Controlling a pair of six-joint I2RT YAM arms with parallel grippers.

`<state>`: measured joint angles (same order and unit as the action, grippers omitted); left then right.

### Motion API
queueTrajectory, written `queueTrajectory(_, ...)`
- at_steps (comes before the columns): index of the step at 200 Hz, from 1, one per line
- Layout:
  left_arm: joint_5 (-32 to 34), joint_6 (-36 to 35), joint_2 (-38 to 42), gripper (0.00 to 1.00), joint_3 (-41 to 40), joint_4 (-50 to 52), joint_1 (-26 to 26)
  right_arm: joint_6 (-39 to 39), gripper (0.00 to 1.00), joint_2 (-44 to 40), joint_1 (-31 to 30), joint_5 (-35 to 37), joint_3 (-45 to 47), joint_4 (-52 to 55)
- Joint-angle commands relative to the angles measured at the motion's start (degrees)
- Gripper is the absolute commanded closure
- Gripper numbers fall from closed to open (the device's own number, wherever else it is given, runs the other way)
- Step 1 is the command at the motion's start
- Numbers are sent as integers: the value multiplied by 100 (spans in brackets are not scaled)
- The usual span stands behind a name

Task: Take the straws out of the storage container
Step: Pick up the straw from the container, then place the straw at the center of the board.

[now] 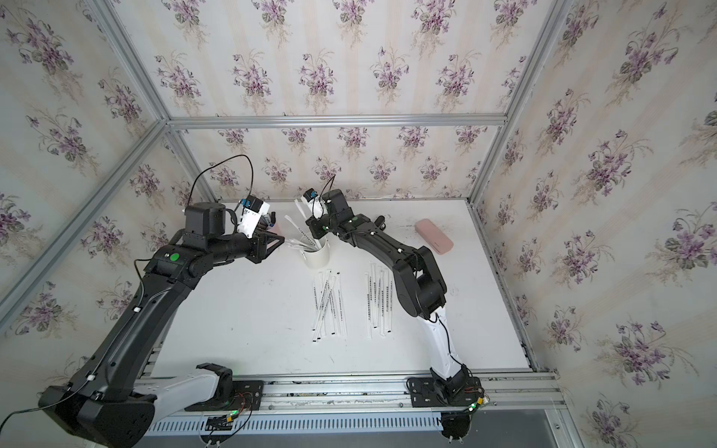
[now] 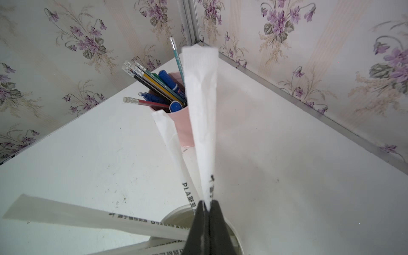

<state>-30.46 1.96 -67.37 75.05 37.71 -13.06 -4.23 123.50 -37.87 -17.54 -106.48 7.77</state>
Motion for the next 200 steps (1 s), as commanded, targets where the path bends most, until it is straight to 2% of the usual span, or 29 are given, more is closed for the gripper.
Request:
queueTrajectory(1,-37,33,32,68,-3,-136,17,123,100,-321,-6,91,13,-163)
queueTrajectory(40,109,-37,49,68,8,-139,38,361,100,-1155,-2,449,8,-53)
queueTrajectory(69,266,-36,148,69,29,-140,102,664,100,-1883,-2,926,133,437)
queueTrajectory(87,367,-83,267,69,-68,-237,103,915,100,-2407,7,1269,547,668)
queueTrajectory(111,575,-113,224,68,-89,-261,106,1397,100,-3255,133,1592,1620,709)
queueTrajectory(138,327,-48,15,69,177,-53,111,2144,100,-4010,621,1292,2788,883)
queueTrajectory(142,291,-39,6,68,186,-48,114,2237,100,-4090,887,1231,2927,948)
queueTrajectory(155,253,-3,15,68,130,-77,112,2482,100,-4253,1148,1044,3289,1161)
queueTrajectory(200,229,69,-110,67,140,86,103,2761,100,-3975,1324,531,4005,1825)
